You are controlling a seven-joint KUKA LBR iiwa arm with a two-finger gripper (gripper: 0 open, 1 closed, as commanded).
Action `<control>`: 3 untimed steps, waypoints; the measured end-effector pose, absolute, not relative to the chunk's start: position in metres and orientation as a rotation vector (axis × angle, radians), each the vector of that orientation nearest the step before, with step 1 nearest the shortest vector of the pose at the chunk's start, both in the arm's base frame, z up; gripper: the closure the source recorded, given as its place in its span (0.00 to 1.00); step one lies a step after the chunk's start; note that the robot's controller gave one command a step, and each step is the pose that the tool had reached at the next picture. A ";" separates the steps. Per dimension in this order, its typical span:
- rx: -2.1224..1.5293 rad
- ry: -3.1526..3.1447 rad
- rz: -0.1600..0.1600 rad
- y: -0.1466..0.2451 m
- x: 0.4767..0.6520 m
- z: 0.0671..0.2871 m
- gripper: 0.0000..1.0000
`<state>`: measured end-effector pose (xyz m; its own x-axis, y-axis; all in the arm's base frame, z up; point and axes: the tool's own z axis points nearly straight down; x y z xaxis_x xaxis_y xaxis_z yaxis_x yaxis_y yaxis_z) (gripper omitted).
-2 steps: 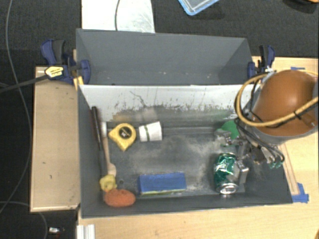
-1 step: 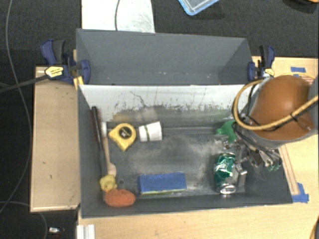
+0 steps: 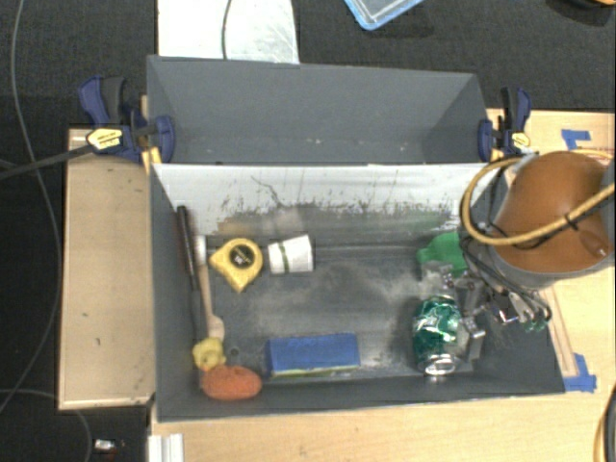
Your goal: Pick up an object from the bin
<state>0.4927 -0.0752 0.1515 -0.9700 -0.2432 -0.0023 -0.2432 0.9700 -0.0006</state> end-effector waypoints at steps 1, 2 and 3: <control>-0.259 3.123 0.002 -0.094 0.508 0.128 0.00; 0.001 3.136 0.001 -0.100 0.506 0.115 1.00; -0.001 3.136 0.001 -0.100 0.506 0.115 1.00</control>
Offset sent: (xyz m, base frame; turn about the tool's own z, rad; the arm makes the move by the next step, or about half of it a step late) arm 0.0126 -0.0247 -0.0369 0.2477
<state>0.5059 -0.0999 0.1151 -1.0000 -0.0004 -0.0055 -0.0004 1.0000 0.0005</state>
